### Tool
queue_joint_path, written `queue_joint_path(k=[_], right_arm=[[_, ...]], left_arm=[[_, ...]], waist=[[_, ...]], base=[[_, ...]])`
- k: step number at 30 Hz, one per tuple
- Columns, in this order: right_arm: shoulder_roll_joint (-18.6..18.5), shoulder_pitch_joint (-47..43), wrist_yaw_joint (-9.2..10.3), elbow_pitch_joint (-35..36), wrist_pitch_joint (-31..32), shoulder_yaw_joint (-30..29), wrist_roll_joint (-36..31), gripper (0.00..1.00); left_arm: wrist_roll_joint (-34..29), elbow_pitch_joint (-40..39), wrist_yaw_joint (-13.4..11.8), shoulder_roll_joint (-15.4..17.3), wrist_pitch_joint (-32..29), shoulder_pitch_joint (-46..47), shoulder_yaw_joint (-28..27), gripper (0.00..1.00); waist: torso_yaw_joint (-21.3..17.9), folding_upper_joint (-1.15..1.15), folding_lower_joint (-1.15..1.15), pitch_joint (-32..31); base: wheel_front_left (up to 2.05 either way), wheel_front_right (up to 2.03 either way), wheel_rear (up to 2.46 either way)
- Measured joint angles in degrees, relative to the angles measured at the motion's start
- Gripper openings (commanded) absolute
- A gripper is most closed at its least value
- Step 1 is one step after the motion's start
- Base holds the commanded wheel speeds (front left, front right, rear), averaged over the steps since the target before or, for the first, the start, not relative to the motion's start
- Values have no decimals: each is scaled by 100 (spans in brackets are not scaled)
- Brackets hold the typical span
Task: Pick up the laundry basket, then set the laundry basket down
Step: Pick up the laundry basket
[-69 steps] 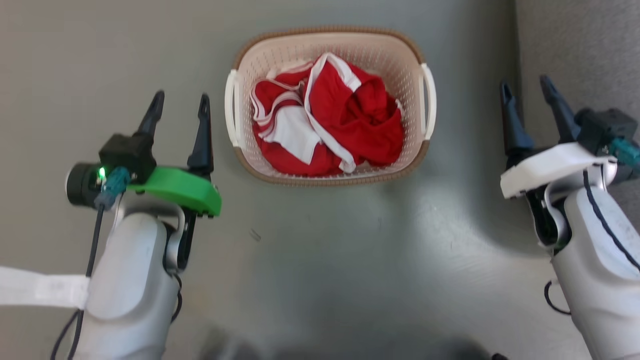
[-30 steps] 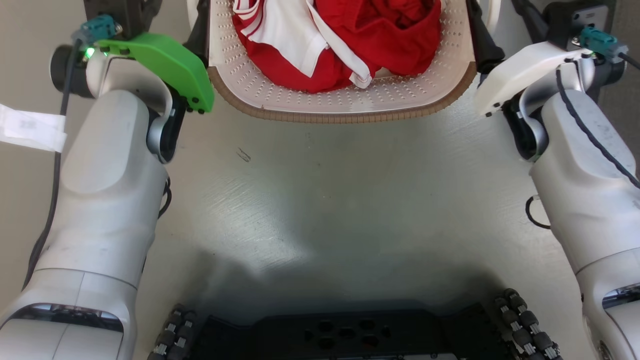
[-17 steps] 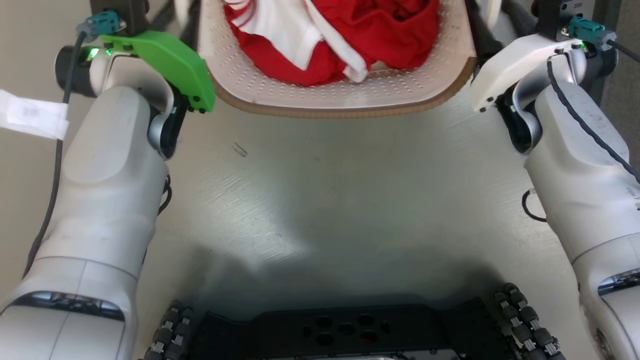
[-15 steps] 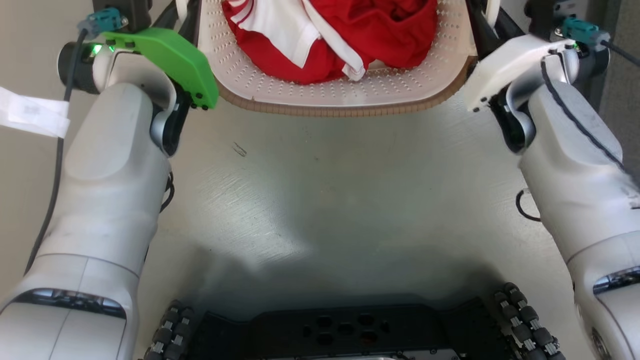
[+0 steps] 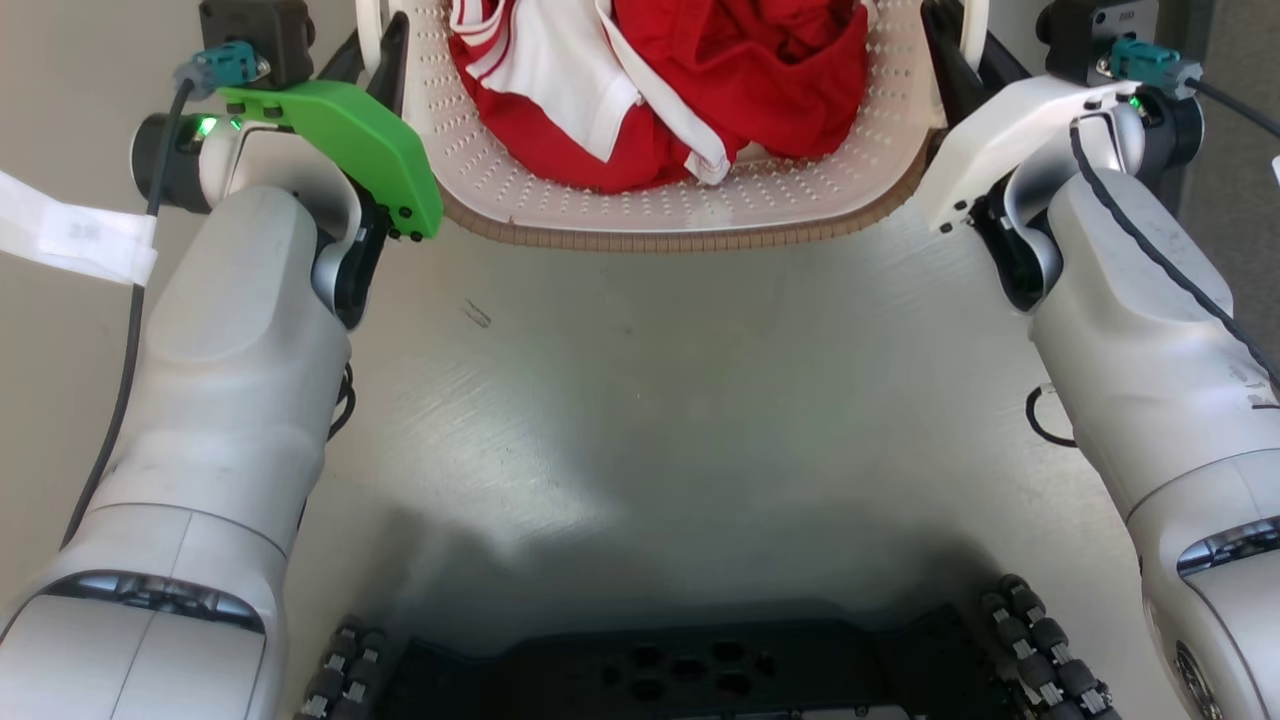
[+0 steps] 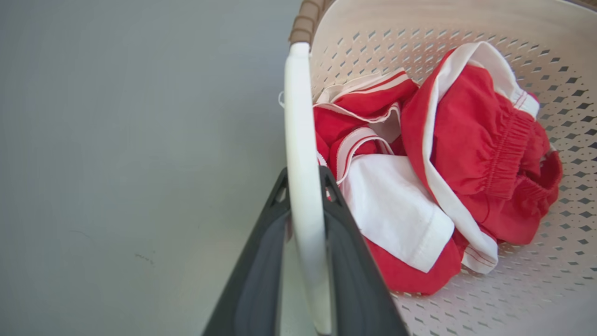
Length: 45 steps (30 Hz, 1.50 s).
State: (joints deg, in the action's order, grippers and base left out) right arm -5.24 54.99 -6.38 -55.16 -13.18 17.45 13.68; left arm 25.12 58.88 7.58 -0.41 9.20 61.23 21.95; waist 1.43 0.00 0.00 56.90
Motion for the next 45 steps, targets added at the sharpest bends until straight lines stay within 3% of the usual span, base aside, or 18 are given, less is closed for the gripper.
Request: queue_joint_path(k=[18,36,45], right_arm=[[197,-173,-69,-731,-90,13,103,0],[405,-890,-136,-1466,-80,293,346,0],[483,-1323,-162,-1605,210,390,549,0]], left_arm=[[392,599,45,-68,42,-238,200,0],[964,1101,53,-185,-478,-1053,266,0],[1236,1180,57,-190,-815,-1547,322,0]], waist=[[-82,0,0,-933],[-145,0,0,-2421],[-198,0,0,-3220]], base=[[0,0,0],[0,0,0],[0,0,0]])
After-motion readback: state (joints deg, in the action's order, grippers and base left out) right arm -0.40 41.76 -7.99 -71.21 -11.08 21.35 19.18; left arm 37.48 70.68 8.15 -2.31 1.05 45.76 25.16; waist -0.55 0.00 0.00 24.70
